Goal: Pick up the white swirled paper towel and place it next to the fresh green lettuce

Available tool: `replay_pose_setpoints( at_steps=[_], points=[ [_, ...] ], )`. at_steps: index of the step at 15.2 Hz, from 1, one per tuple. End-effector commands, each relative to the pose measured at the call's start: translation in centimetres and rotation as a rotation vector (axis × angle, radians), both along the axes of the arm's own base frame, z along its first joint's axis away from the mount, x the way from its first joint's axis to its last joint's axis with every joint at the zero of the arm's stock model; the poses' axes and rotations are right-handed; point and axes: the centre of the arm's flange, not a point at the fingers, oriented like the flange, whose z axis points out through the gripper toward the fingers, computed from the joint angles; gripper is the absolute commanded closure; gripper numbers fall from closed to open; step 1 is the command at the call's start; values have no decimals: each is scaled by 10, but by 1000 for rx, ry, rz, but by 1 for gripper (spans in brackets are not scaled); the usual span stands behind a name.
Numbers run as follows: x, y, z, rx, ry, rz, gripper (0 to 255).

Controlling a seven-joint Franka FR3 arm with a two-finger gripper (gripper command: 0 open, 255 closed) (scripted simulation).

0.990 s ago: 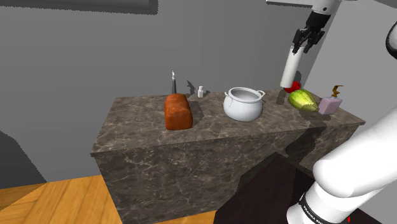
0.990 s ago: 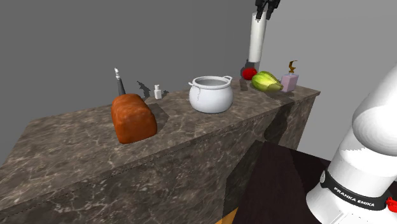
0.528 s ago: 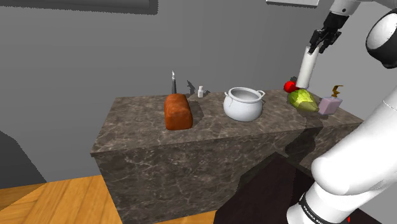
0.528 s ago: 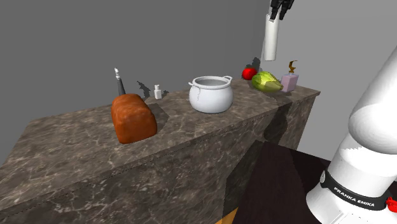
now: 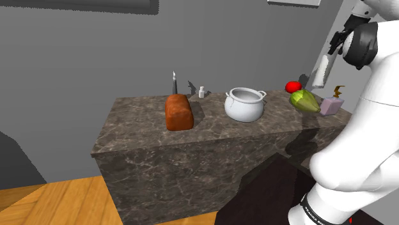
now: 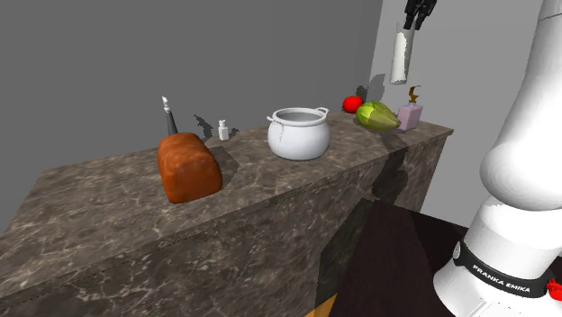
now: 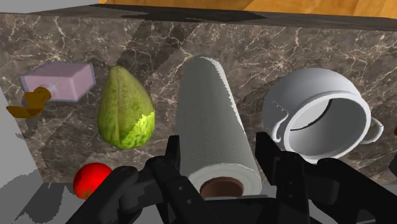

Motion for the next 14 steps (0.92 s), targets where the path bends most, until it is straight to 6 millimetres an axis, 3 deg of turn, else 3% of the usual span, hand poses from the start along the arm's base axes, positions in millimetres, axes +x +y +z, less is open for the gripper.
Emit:
replay_pose_setpoints(
  at_steps=[1, 4, 14],
  points=[
    [-11, -21, 2, 0, 0, 3, 255],
    [-25, -48, 2, 0, 0, 3, 255],
    [-25, -48, -51, 0, 0, 3, 255]
  ],
)
